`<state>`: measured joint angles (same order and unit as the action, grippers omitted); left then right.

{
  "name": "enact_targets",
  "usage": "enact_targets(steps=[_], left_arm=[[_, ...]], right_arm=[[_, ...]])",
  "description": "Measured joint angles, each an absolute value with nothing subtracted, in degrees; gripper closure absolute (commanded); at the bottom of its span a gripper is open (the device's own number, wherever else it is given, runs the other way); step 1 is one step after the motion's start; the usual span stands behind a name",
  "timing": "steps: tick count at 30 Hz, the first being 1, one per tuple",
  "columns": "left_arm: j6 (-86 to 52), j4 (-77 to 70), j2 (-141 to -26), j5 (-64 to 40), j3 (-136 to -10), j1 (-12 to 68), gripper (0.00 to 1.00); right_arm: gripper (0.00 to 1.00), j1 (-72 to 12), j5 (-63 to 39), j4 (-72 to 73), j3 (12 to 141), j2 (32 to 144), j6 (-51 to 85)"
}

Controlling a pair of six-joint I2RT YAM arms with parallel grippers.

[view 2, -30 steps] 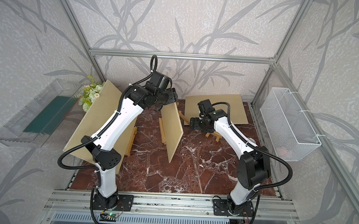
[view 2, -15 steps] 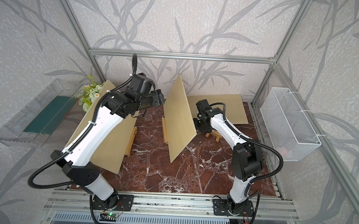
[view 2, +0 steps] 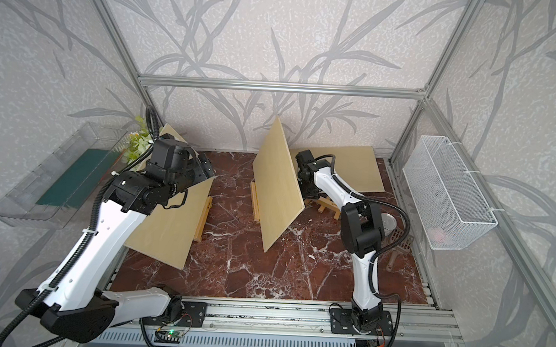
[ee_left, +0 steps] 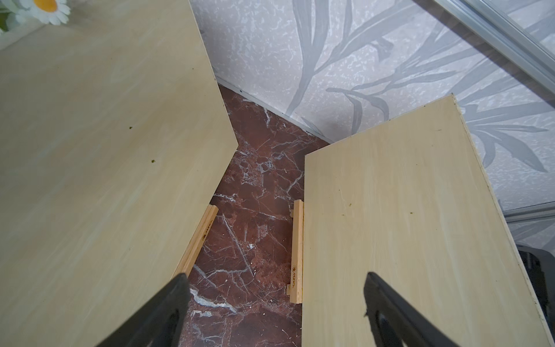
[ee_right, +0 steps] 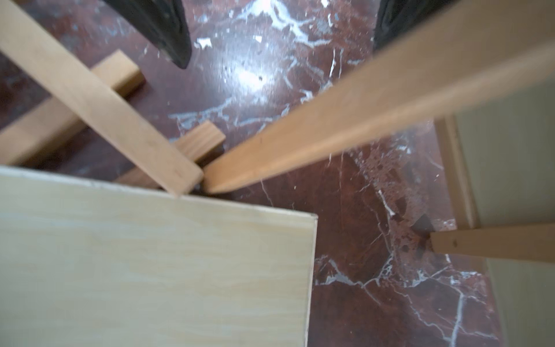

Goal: Assemble the easel
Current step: Move the easel to the center of the board.

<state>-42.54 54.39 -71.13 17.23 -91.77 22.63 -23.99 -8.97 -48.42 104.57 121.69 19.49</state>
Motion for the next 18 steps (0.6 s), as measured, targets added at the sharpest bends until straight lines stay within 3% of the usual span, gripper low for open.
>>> enact_targets(steps=[18], left_arm=[[-45.0, 54.8, -71.7, 16.2, -91.7, 22.1, 0.08]], right_arm=[[0.07, -29.2, -0.2, -52.2, 116.6, 134.2, 9.1]])
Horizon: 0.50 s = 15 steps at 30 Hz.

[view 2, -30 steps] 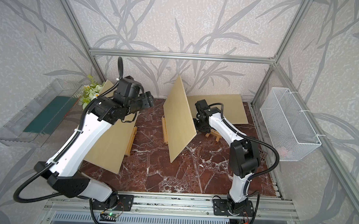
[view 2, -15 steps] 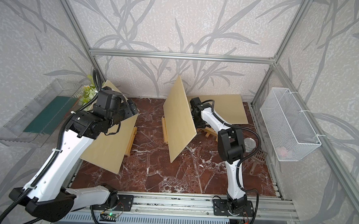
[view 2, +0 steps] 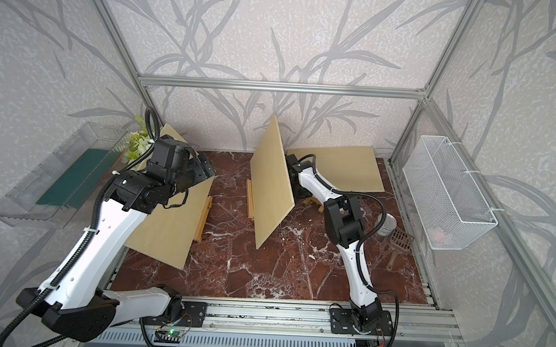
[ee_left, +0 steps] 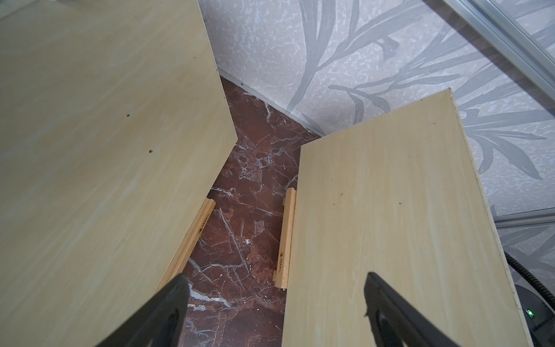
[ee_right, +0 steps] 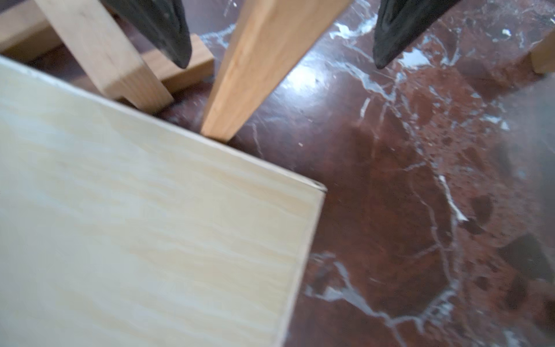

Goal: Assemble the easel
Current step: Move the easel to the center of the board.

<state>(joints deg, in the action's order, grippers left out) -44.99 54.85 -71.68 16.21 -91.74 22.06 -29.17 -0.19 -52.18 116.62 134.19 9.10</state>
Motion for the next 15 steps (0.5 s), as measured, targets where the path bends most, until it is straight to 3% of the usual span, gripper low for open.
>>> enact_targets(steps=[15], left_arm=[[-44.5, 55.9, -71.7, 16.4, -91.7, 21.9, 0.07]], right_arm=[[0.07, -36.3, -5.6, -51.4, 130.1, 142.7, 12.4]])
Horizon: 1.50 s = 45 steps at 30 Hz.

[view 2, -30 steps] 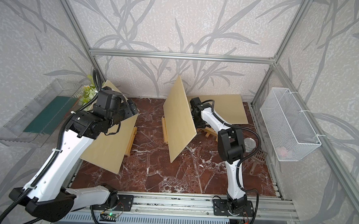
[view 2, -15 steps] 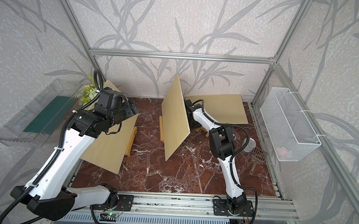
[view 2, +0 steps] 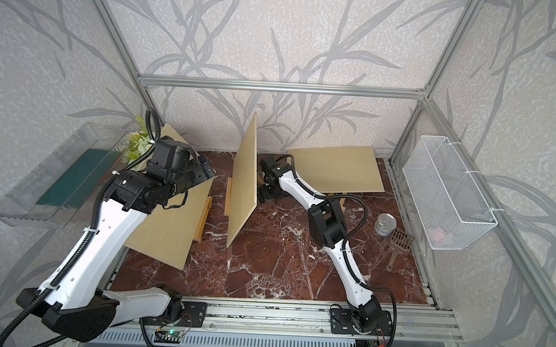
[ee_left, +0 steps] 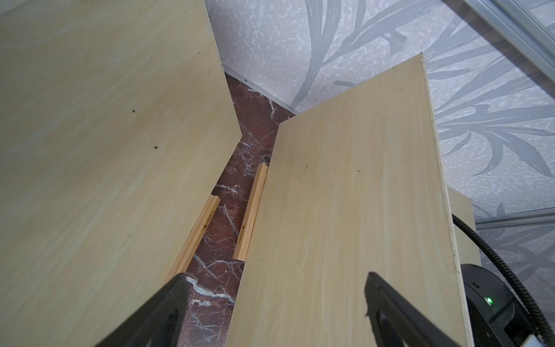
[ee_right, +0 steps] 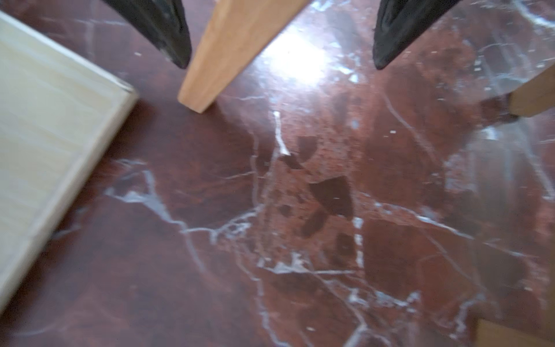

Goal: Assemble the easel
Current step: Move the easel to the center of the board, then adjust the easel at the center of the board.

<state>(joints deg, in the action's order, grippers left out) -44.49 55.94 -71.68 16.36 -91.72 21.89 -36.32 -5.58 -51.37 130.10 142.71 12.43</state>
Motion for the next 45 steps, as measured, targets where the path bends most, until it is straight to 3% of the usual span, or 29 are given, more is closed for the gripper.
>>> enact_targets(steps=[9, 18, 25, 30, 33, 37, 45], left_arm=[[-39.5, 56.7, -71.8, 15.8, -94.4, 21.8, 0.07], [-30.9, 52.9, -73.3, 6.3, -103.2, 23.1, 0.07], [-23.8, 52.4, -86.7, -0.2, -122.3, 38.6, 0.07], [-18.3, 51.1, -97.3, -1.5, -126.0, 48.9, 0.05], [-12.7, 47.8, -101.7, -0.2, -120.7, 55.3, 0.03], [-5.8, 38.0, -102.4, 1.9, -103.0, 62.1, 0.02], [-1.1, 17.6, -102.0, 7.0, -74.9, 62.7, 0.02]], right_arm=[[0.06, -36.3, -8.2, -50.1, 123.3, 138.0, 14.2], [0.06, -33.8, -9.2, -44.1, 99.1, 115.4, 16.6], [0.06, -26.0, -7.8, -42.2, 89.4, 103.0, 18.0], [0.06, -18.2, -6.9, -41.9, 85.4, 97.5, 19.6], [0.06, -13.4, -6.2, -41.6, 82.9, 93.7, 20.6], [0.06, -9.8, -4.8, -40.7, 79.9, 89.9, 21.4], [0.06, -9.4, -4.4, -40.6, 78.4, 89.4, 22.2]])
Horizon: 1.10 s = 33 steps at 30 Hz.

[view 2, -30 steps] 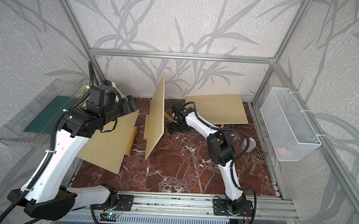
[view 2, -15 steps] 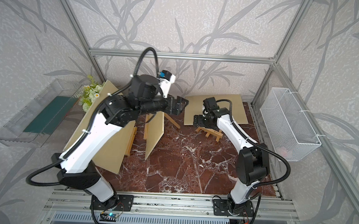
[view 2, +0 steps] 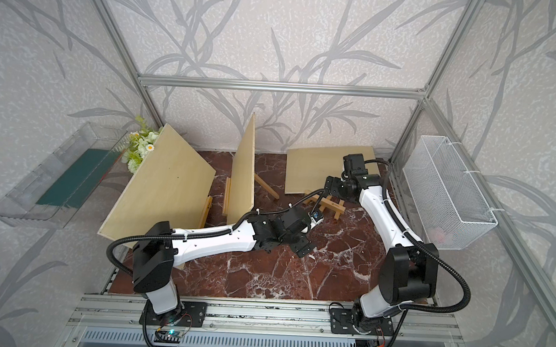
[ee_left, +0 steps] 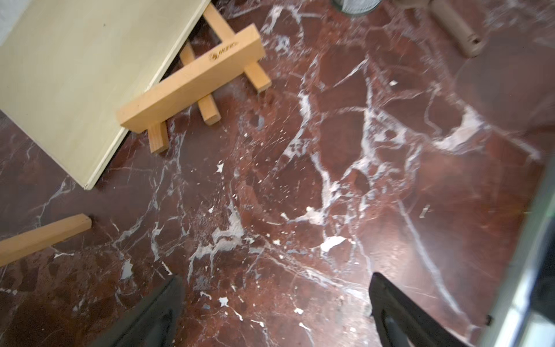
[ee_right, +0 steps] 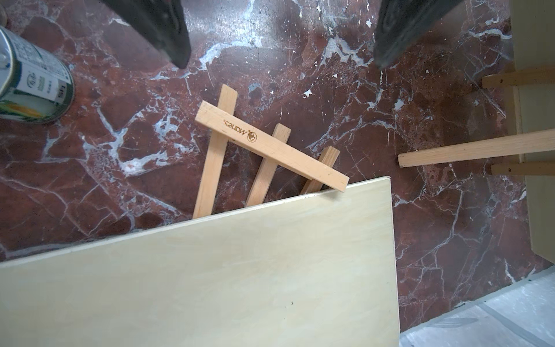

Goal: Assemble the easel
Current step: Adjust the easel at the center of the board.

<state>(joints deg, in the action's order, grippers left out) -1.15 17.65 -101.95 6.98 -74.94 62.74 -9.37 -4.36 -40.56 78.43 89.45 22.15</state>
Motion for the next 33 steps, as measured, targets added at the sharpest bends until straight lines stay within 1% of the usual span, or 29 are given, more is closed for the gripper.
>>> enact_targets(steps=[7, 11, 14, 18, 22, 24, 28, 33], left_arm=[[0.7, 2.9, -101.4, 13.5, -59.4, 62.6, 0.01], [0.5, -0.8, -102.3, 18.4, -58.0, 62.7, 0.01], [0.5, -2.7, -102.3, 20.4, -57.9, 62.7, 0.01], [1.0, -3.0, -102.3, 20.7, -57.0, 62.8, 0.01], [1.6, -2.9, -102.1, 21.3, -53.9, 63.9, 0.01], [1.5, -2.5, -101.6, 21.8, -52.0, 64.5, 0.01], [0.8, -0.8, -100.3, 23.3, -50.2, 65.1, 0.01], [-0.5, -0.7, -98.8, 25.1, -50.1, 65.2, 0.01]], right_arm=[[0.07, -9.4, -6.4, -40.6, 78.4, 90.4, 22.7], [0.07, -9.8, -10.0, -40.1, 77.9, 91.1, 22.4], [0.07, -12.1, -11.3, -40.1, 77.9, 92.8, 21.5], [0.08, -19.9, -12.8, -40.1, 79.0, 98.8, 19.5], [0.07, -27.0, -15.3, -40.2, 83.6, 107.0, 17.2], [0.07, -29.3, -16.2, -40.1, 86.2, 110.4, 16.6], [0.07, -31.5, -17.5, -39.9, 92.9, 117.4, 16.3], [0.08, -31.8, -17.7, -39.5, 103.1, 126.1, 16.3]])
